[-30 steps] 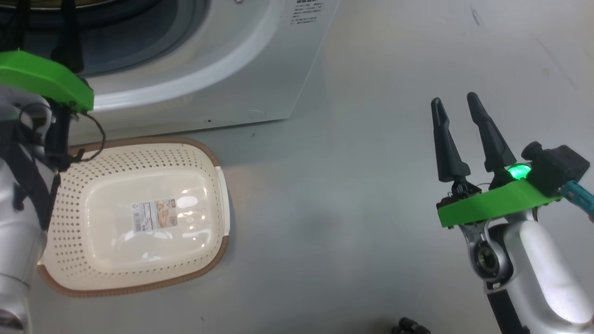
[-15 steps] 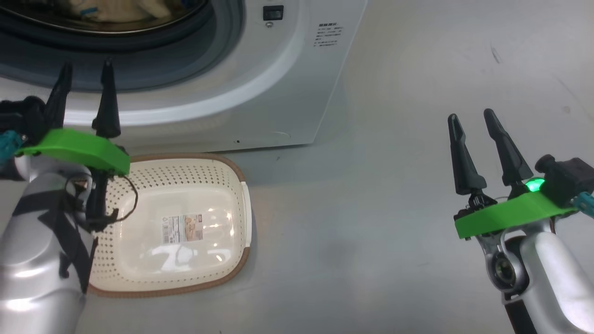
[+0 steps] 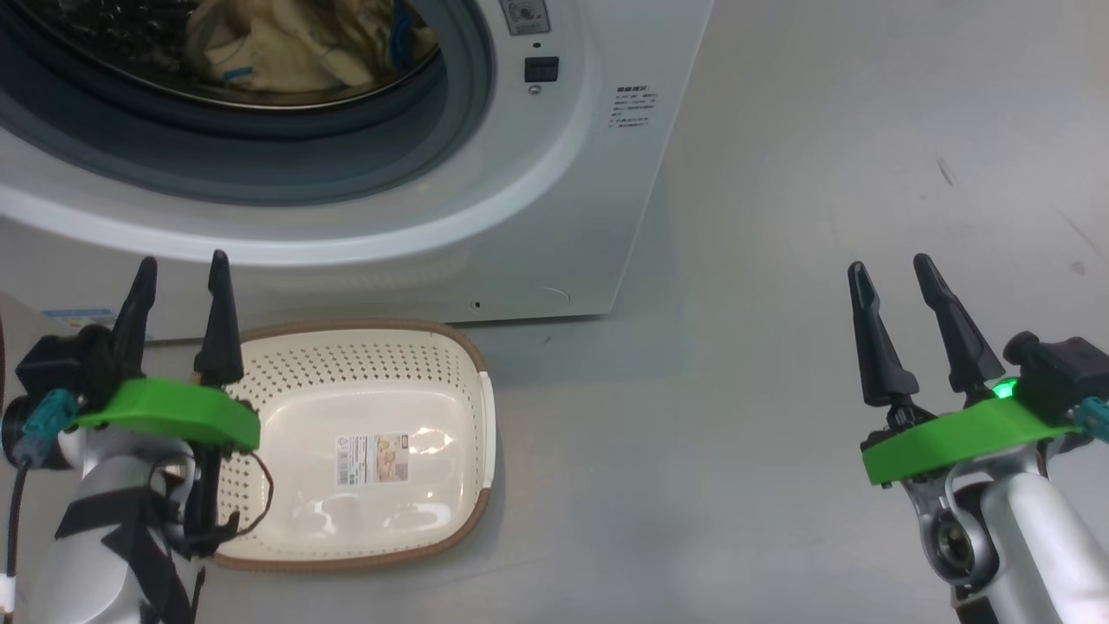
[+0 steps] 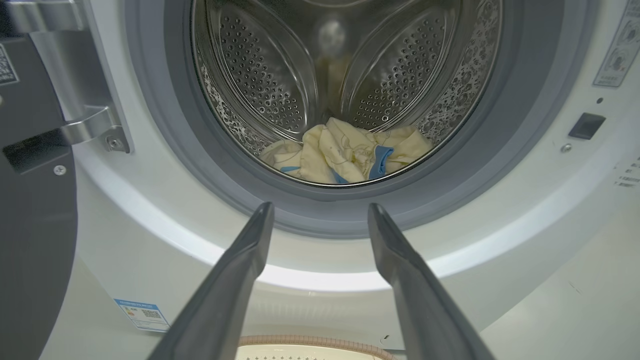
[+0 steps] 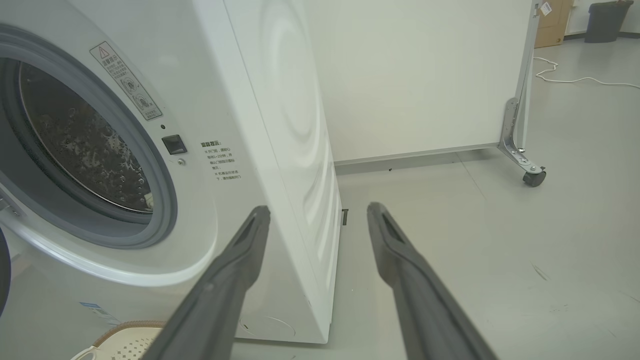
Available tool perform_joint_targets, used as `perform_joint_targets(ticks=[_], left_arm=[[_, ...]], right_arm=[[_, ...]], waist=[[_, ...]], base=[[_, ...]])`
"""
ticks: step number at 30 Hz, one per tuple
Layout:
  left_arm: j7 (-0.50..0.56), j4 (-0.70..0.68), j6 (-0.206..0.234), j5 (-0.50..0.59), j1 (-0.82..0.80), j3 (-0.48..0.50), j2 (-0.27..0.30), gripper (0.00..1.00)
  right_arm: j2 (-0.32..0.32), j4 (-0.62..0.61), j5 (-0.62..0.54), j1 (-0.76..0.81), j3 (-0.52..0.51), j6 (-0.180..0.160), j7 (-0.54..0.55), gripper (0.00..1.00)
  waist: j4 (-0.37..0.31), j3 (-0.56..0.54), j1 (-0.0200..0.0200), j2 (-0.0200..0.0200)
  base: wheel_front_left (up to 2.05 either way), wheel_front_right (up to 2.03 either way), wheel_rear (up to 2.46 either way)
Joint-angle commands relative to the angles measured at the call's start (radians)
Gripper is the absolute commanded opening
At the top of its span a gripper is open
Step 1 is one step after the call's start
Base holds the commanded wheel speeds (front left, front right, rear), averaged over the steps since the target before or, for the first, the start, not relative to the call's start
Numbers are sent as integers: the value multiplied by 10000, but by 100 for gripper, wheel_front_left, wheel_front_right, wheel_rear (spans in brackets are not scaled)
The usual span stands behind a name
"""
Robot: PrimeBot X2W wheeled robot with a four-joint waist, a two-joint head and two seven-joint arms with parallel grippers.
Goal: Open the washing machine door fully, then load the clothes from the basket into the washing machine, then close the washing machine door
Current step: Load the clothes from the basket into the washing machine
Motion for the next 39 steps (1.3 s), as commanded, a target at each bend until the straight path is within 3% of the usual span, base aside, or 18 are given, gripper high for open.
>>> perform_joint_targets(ticks=[1, 19, 39], left_arm=[[-68, -503, -59, 182, 142, 489, 250, 100], [-68, -2374, -64, 720, 2629, 1447, -212, 100], [-68, -2530, -65, 670, 2816, 1477, -132, 100]], right_arm=[[-256, -269, -18, 80, 88, 16, -65, 100], [-310, -338, 1, 712, -220, 16, -65, 100], [-311, -414, -27, 799, -379, 16, -65, 100]], waist=[[41, -129, 0, -1], [213, -803, 0, -1], [276, -875, 0, -1]], base=[[0, 0, 0], [0, 0, 0], [0, 0, 0]])
